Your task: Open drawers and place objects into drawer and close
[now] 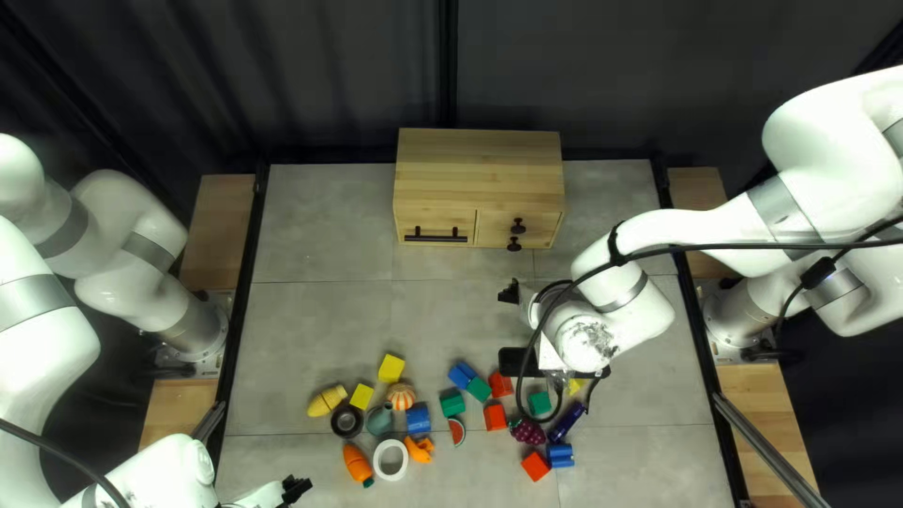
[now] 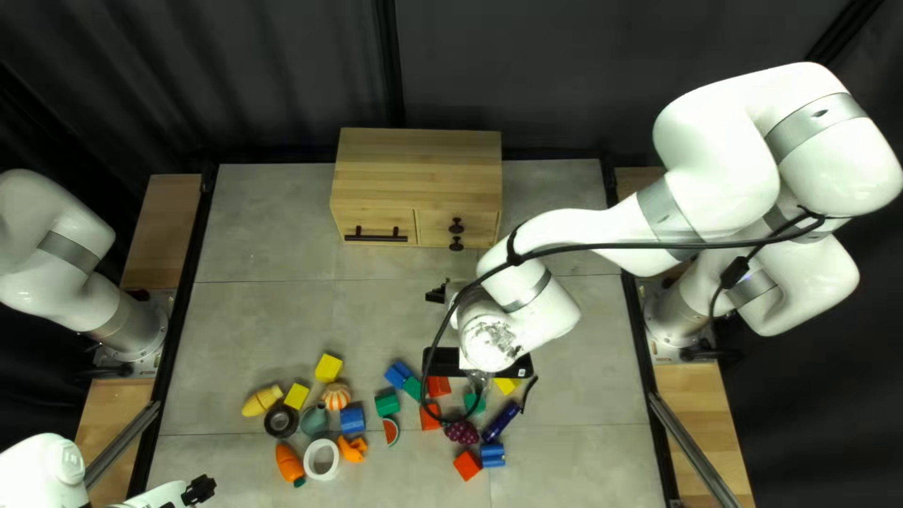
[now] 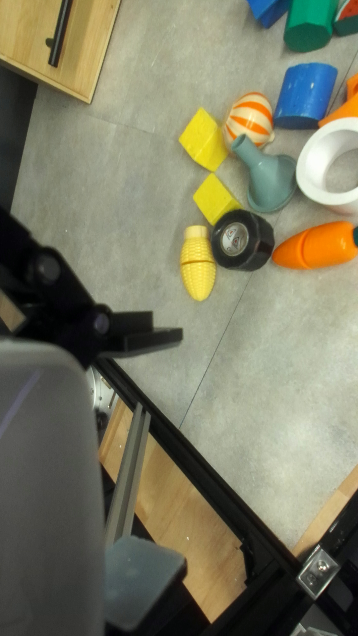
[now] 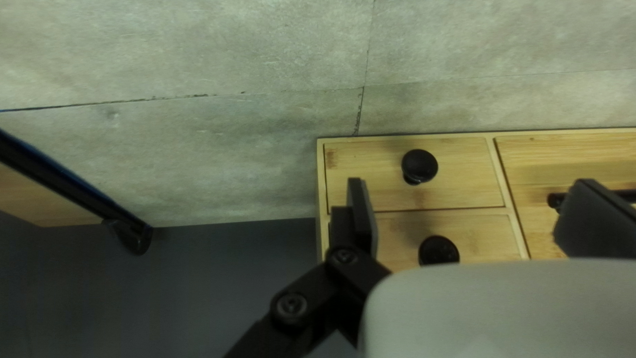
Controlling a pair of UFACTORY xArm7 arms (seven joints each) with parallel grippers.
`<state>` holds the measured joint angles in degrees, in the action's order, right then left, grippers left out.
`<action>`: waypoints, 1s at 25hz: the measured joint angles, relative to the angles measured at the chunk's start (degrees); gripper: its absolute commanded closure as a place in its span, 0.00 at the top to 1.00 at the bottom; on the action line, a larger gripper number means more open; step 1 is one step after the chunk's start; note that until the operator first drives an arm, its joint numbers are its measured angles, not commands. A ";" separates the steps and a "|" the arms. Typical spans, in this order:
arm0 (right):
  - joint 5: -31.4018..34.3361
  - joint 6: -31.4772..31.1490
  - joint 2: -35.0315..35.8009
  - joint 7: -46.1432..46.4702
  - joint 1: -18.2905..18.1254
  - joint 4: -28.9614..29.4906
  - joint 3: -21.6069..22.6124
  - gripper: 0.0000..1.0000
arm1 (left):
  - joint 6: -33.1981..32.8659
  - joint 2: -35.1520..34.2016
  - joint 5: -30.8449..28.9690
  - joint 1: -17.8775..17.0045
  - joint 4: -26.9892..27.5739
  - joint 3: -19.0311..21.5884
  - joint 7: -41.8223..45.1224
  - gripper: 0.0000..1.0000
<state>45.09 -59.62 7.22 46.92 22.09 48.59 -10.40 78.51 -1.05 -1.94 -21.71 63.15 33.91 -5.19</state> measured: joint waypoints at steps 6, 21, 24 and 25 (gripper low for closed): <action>1.03 1.40 2.98 3.48 -2.12 1.70 -1.62 1.00 | 0.00 0.00 0.00 0.00 0.00 0.00 0.00 1.00; 0.71 8.46 9.26 6.62 -7.26 3.43 -4.60 1.00 | 0.00 0.00 0.00 0.00 0.00 0.00 0.00 1.00; 1.78 10.02 9.93 6.29 -7.80 3.21 -5.14 1.00 | 0.00 0.00 0.00 0.00 0.00 0.00 0.00 1.00; 2.21 10.48 10.05 6.11 -7.93 3.06 -5.33 1.00 | 0.00 0.00 0.00 0.00 0.00 0.00 0.00 1.00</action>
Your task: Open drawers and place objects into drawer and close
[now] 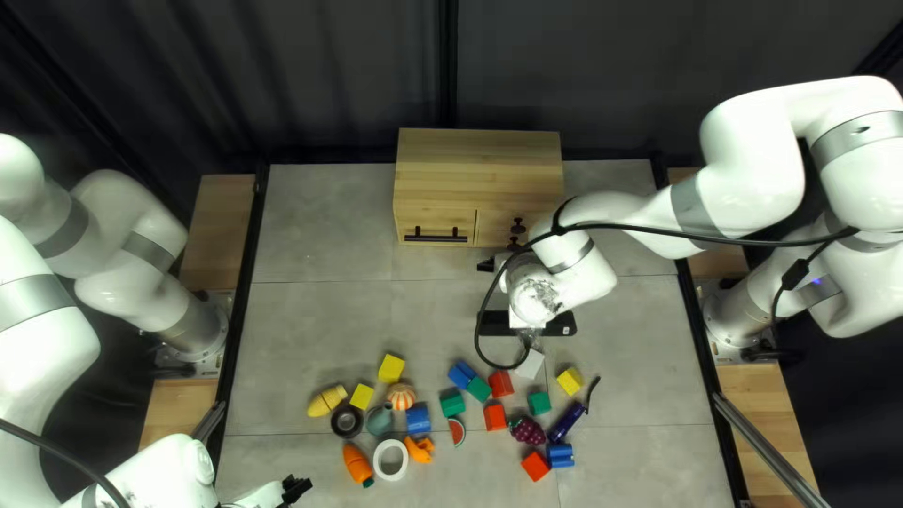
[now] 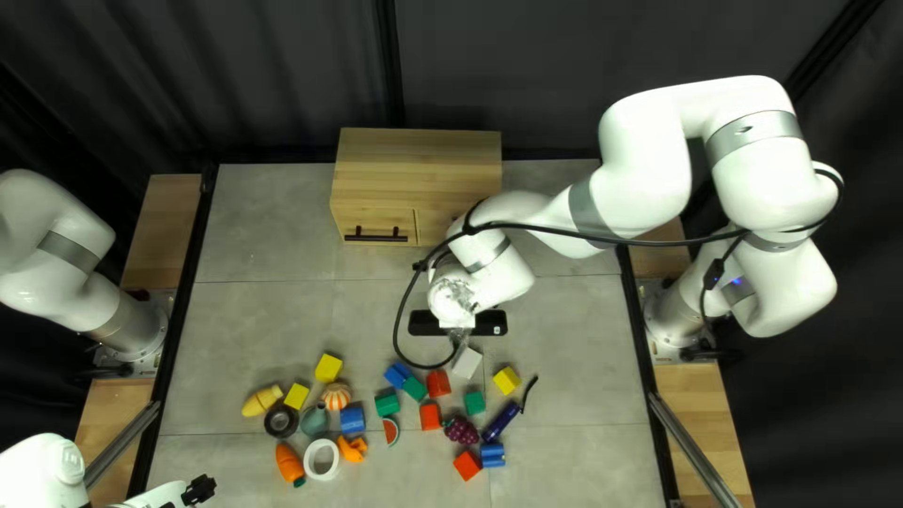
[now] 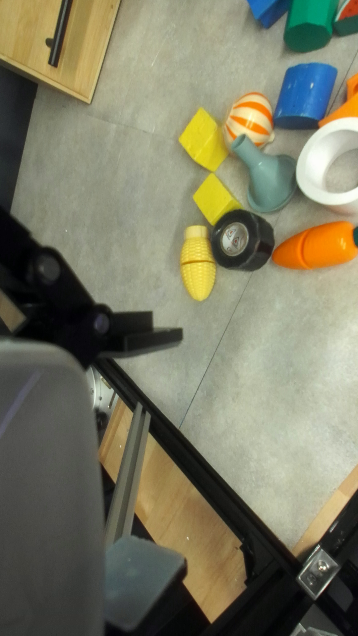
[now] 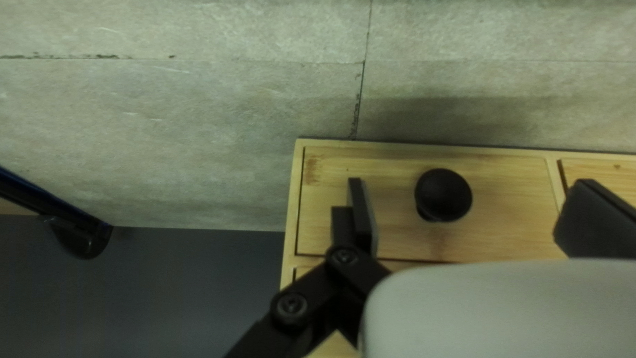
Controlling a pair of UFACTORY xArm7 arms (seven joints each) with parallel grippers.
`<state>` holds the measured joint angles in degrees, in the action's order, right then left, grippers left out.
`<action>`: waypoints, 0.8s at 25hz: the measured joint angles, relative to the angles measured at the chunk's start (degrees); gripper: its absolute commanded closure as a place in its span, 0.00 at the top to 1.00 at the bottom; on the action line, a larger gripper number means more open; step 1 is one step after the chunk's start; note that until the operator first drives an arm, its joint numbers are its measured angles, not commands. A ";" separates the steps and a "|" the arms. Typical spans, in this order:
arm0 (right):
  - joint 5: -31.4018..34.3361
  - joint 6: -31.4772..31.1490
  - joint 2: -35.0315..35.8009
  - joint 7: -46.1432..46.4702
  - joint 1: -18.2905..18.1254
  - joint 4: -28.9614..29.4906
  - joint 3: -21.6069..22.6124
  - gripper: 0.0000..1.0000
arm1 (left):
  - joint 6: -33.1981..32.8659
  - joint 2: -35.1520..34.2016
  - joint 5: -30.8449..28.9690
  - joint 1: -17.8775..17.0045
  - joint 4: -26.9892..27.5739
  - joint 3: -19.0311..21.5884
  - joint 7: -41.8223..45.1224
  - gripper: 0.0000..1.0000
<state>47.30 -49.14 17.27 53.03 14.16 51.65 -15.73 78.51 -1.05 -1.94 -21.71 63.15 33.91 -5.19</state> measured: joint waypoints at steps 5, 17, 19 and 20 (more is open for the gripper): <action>1.87 1.43 0.29 -0.98 -0.34 -0.45 -0.75 1.00 | 0.00 0.00 0.00 0.00 0.00 0.00 0.00 1.00; 3.42 1.57 -0.40 -4.06 0.39 -1.34 -1.03 1.00 | 0.00 0.00 0.00 0.00 0.00 0.00 0.00 1.00; 3.57 1.63 -0.45 -4.34 0.45 -1.50 -1.05 1.00 | 0.00 0.00 0.00 0.00 0.00 0.00 0.00 1.00; 3.63 1.65 -0.45 -4.45 0.47 -1.54 -1.06 1.00 | 0.00 0.00 0.00 0.00 0.00 0.00 0.00 1.00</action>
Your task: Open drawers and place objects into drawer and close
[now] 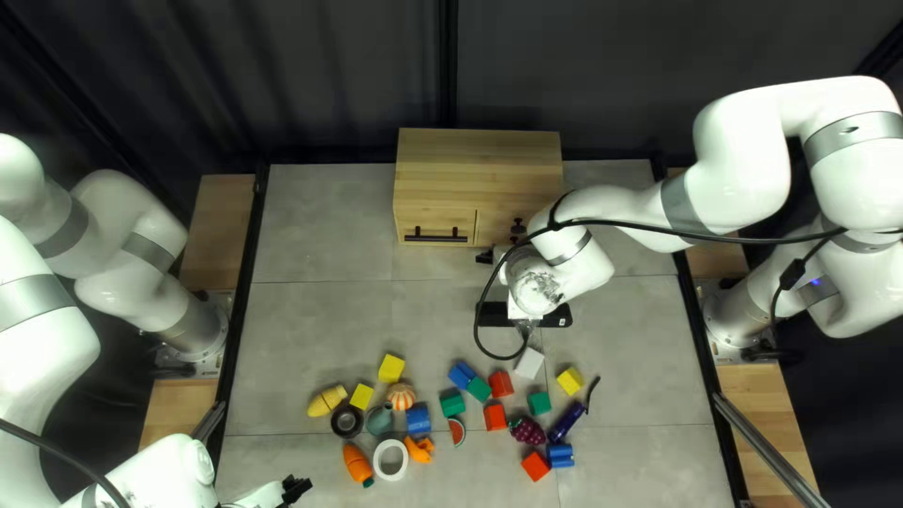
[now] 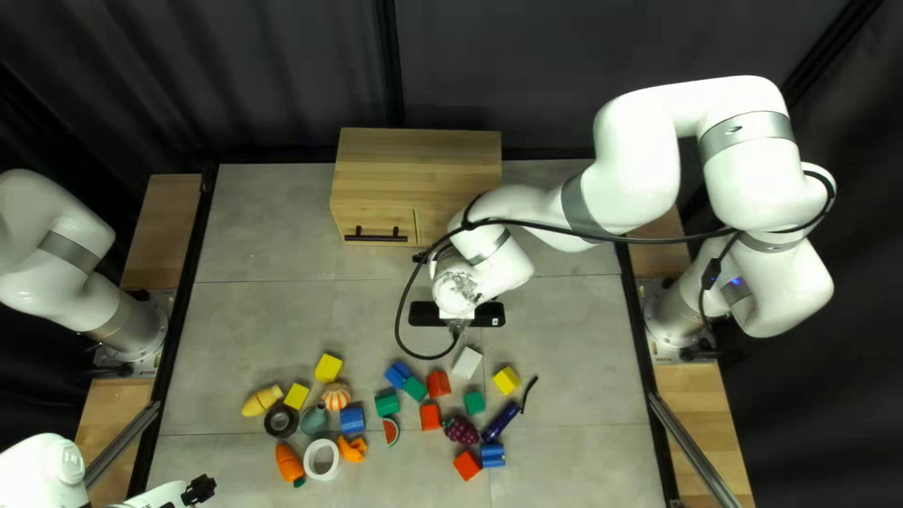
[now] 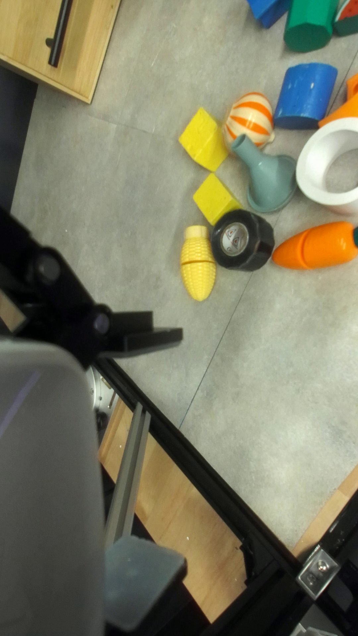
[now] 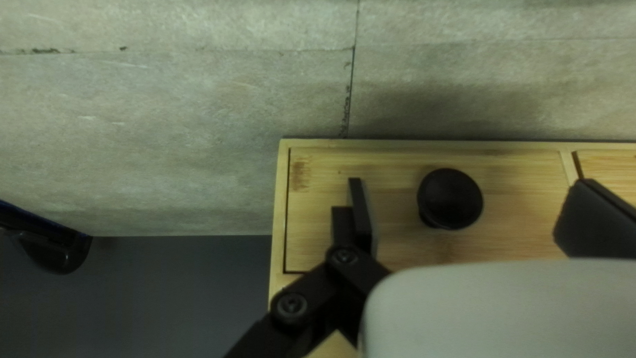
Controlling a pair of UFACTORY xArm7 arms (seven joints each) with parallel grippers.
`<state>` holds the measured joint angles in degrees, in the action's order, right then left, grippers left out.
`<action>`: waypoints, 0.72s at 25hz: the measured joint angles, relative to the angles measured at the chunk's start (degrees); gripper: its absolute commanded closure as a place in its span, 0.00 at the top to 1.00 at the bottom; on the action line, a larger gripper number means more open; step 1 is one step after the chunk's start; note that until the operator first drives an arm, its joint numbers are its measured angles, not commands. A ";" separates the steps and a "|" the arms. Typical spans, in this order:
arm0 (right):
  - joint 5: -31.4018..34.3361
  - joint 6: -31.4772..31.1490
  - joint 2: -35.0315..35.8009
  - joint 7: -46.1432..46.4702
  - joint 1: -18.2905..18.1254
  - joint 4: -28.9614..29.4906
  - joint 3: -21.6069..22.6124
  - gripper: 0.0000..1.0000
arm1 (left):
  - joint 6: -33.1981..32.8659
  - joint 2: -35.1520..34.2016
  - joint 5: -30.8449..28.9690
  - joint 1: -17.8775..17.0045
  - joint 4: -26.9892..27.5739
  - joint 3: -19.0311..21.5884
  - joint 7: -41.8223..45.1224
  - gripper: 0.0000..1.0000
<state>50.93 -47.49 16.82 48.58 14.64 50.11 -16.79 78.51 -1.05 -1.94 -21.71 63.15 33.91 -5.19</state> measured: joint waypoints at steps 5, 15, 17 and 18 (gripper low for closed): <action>0.00 -0.31 0.56 -0.30 0.03 0.29 -0.06 1.00 | 0.00 0.00 0.00 0.00 0.00 0.00 0.00 1.00; -0.28 -0.48 1.65 0.34 -0.31 1.34 -0.17 0.96 | 0.00 0.00 0.00 0.00 0.00 0.00 0.00 1.00; -0.25 -0.48 1.67 0.39 -0.33 1.35 -0.20 0.83 | 0.00 0.00 0.00 0.00 0.00 0.00 0.00 1.00; -0.24 -0.49 1.67 0.39 -0.33 1.35 -0.20 0.81 | 0.00 0.00 0.00 0.00 0.00 0.00 0.00 1.00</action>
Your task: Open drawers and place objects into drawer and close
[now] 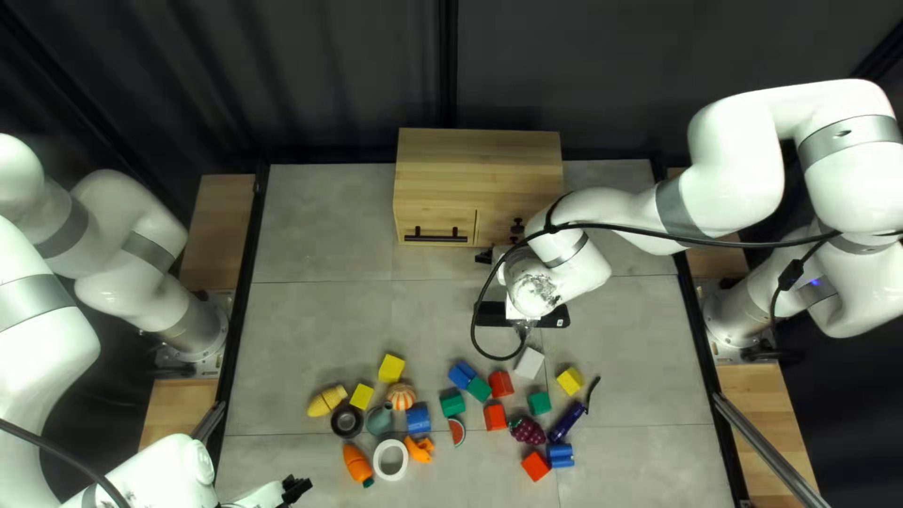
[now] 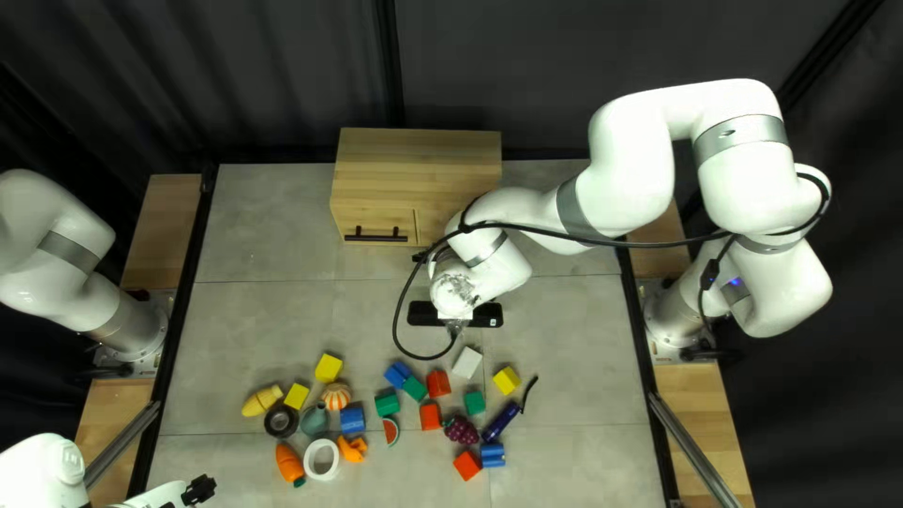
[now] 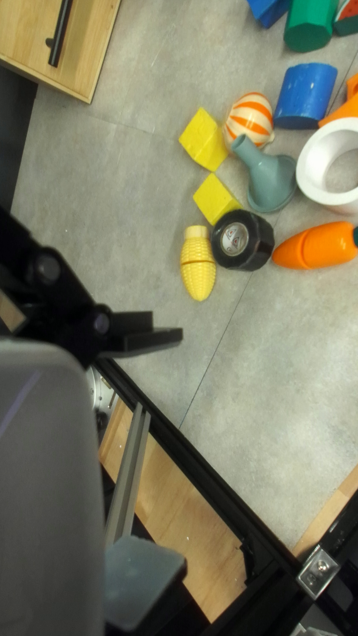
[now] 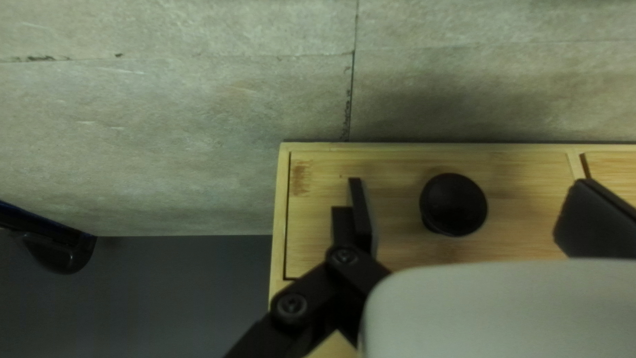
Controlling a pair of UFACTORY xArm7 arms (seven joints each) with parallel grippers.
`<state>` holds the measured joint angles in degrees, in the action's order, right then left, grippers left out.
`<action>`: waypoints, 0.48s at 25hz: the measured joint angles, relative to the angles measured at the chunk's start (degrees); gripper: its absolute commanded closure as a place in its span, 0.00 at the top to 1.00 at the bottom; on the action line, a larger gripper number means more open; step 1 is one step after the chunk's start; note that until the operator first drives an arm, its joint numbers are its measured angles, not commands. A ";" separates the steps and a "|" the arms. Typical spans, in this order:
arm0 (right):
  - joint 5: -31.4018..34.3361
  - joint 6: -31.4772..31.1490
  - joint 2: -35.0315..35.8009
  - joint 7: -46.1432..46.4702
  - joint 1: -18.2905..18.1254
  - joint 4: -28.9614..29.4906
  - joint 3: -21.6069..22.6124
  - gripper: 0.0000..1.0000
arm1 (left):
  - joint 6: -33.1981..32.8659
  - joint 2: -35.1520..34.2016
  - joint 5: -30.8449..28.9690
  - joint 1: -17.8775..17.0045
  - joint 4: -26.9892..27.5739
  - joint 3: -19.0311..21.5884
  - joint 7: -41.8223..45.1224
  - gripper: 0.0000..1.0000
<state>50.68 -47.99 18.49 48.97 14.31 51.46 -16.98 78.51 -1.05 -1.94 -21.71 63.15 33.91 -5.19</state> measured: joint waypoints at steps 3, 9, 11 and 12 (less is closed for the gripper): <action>0.00 -0.01 0.01 0.01 0.00 -0.02 0.00 0.80 | 0.00 0.00 0.00 0.00 0.00 0.00 0.00 1.00; 0.10 0.03 0.31 0.34 -0.13 0.32 -0.08 0.48 | 0.00 0.00 0.00 0.00 0.00 0.00 0.00 1.00; 0.11 0.03 0.37 0.42 -0.17 0.41 -0.09 0.14 | 0.00 0.00 0.00 0.00 0.00 0.00 0.00 1.00; 0.11 0.04 0.40 0.44 -0.18 0.45 -0.10 0.13 | 0.00 0.00 0.00 0.00 0.00 0.00 0.00 1.00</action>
<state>50.80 -47.95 18.90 49.41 14.13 51.91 -17.08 78.51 -1.05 -1.94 -21.71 63.15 33.91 -5.19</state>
